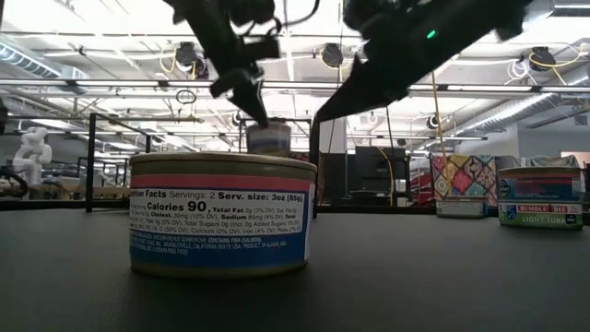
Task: Stack canned seafood by type on shelf
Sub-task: Put the blue tuna can on the shelf
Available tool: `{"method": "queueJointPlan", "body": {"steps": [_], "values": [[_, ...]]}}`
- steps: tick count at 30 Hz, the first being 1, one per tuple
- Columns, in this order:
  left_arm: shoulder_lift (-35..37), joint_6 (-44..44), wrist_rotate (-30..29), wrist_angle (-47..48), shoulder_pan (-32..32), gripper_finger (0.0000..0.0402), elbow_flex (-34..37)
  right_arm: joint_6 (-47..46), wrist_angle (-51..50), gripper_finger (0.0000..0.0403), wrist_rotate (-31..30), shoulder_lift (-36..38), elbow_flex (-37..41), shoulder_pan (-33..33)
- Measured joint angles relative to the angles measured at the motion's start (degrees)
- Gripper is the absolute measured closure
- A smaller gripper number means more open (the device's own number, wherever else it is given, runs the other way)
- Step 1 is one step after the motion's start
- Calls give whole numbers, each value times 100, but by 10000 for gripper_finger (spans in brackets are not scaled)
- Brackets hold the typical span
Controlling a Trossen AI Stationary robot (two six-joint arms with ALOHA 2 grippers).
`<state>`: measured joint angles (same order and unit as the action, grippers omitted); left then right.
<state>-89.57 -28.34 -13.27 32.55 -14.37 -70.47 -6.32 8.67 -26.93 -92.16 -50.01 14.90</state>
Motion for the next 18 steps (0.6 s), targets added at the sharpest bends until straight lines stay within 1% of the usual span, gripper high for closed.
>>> {"method": "queueJointPlan", "body": {"steps": [3,4,8,10,12,16,18], "values": [[-56,-231,313,-206,-537,401,4,203,490,403,65,2,173,-426],[-90,-296,400,-321,-682,401,4,275,659,403,178,2,224,-572],[-202,-494,707,-778,-1233,401,4,608,1461,403,1092,4,366,-1272],[-309,-507,910,-984,-1453,401,2,666,1520,403,1565,4,375,-1611],[-411,-512,1124,-1003,-1634,401,2,694,1484,403,1888,4,382,-1893],[-693,-519,1155,-1124,-1862,401,2,759,1422,403,2122,4,382,-2264],[-850,-514,1201,-1211,-1899,401,-1,847,1415,403,2141,4,382,-2376]]}}
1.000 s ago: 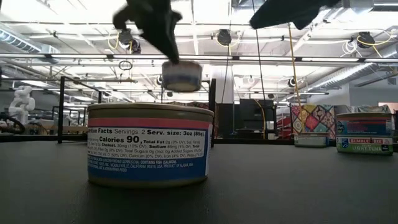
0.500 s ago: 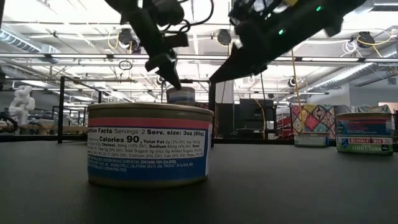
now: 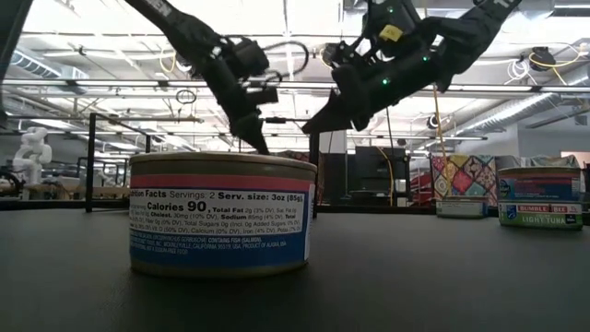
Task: Stack canned seafood by type on shelf
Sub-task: Put the blue tuna can on the shelf
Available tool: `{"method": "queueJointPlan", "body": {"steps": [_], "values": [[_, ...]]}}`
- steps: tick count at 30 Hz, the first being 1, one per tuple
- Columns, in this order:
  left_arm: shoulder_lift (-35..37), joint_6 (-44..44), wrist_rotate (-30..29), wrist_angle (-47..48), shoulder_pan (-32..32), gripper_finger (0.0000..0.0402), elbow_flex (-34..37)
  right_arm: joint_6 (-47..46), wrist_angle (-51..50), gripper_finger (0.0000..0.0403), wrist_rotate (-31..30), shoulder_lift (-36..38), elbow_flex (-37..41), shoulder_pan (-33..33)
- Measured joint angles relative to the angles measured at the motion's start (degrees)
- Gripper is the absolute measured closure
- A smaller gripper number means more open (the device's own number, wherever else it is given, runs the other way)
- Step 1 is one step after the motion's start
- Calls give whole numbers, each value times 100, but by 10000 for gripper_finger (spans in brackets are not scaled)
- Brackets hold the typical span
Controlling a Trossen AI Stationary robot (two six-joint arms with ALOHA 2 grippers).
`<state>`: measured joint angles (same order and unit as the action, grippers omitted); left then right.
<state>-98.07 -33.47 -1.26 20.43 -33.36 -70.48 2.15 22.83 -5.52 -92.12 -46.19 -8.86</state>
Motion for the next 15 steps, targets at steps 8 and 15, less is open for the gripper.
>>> {"method": "queueJointPlan", "body": {"steps": [8,15], "values": [[-460,-57,-50,-265,-79,401,-2,365,98,403,236,0,0,-429],[-526,-74,-94,-183,-86,401,-4,372,280,403,603,2,0,-784]]}}
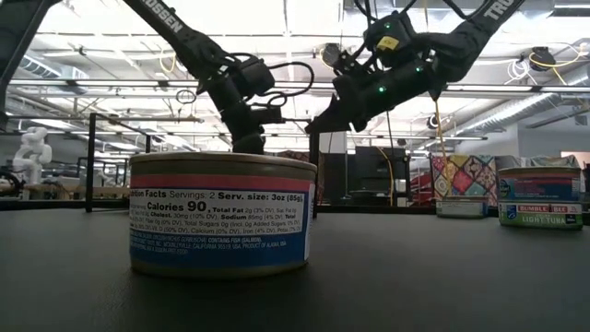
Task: Stack canned seafood by type on shelf
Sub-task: Put the blue tuna can on the shelf
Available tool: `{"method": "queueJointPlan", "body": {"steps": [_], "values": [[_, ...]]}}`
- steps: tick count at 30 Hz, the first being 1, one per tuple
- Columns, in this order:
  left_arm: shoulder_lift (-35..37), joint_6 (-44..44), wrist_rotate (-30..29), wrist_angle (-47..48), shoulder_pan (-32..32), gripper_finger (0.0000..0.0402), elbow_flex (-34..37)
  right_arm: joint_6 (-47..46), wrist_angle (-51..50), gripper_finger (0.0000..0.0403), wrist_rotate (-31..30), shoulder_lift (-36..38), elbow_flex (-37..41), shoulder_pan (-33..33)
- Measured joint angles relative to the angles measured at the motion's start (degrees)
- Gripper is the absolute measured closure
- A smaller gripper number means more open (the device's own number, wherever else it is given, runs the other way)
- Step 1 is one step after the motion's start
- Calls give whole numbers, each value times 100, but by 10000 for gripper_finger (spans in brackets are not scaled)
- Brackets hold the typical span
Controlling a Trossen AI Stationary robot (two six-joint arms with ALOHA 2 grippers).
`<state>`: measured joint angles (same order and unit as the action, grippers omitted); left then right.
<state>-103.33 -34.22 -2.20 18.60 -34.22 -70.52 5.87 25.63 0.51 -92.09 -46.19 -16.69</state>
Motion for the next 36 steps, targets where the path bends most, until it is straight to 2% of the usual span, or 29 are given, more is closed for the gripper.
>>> {"method": "queueJointPlan", "body": {"steps": [7,14,19,24,31,36], "values": [[0,-81,-26,16,41,389,-3,0,-12,403,5,0,0,-174],[1,-118,-424,49,189,338,-3,-3,-22,403,413,0,0,-171],[13,-120,-522,151,323,300,-90,-2,-22,403,422,0,0,-172],[32,-111,-765,601,497,282,-423,-15,-78,403,428,8,-2,-172],[571,21,-683,1261,811,281,-672,87,-844,403,411,423,-5,-172],[1200,382,204,1606,926,281,-669,146,-2100,403,402,1075,-7,-172]]}}
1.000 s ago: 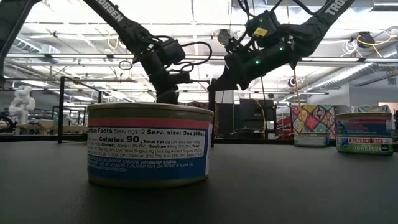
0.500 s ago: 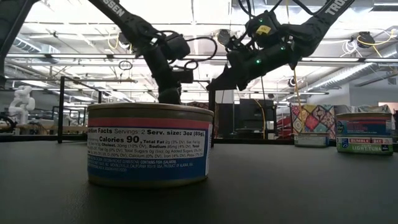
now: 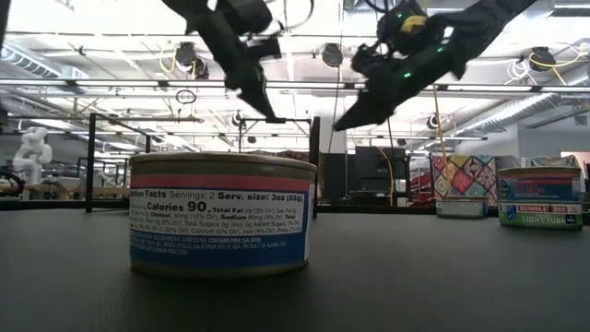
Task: Stack canned seafood by type on shelf
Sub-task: Put the blue tuna can on the shelf
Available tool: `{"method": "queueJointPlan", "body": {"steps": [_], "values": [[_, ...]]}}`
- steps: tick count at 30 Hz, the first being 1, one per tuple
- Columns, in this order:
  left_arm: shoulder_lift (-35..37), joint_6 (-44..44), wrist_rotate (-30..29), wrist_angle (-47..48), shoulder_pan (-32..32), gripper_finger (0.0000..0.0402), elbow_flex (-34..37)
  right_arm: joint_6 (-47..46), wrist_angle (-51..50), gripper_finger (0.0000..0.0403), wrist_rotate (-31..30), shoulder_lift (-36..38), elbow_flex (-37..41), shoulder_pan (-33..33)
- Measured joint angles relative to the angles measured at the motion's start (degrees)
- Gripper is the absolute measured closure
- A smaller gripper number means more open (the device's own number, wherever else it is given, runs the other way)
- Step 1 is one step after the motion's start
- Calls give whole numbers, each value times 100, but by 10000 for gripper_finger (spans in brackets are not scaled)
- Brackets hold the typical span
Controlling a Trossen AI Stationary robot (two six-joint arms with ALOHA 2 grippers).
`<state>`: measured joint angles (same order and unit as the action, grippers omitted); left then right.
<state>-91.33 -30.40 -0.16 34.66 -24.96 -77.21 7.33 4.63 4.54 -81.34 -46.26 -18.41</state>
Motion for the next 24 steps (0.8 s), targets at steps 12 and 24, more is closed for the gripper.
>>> {"method": "queueJointPlan", "body": {"steps": [12,24], "values": [[991,636,1329,-891,459,281,1388,-1773,-3283,403,-24,1510,0,261],[782,595,1737,-5905,1157,281,3184,-4336,-6196,403,258,1659,-228,730]]}}
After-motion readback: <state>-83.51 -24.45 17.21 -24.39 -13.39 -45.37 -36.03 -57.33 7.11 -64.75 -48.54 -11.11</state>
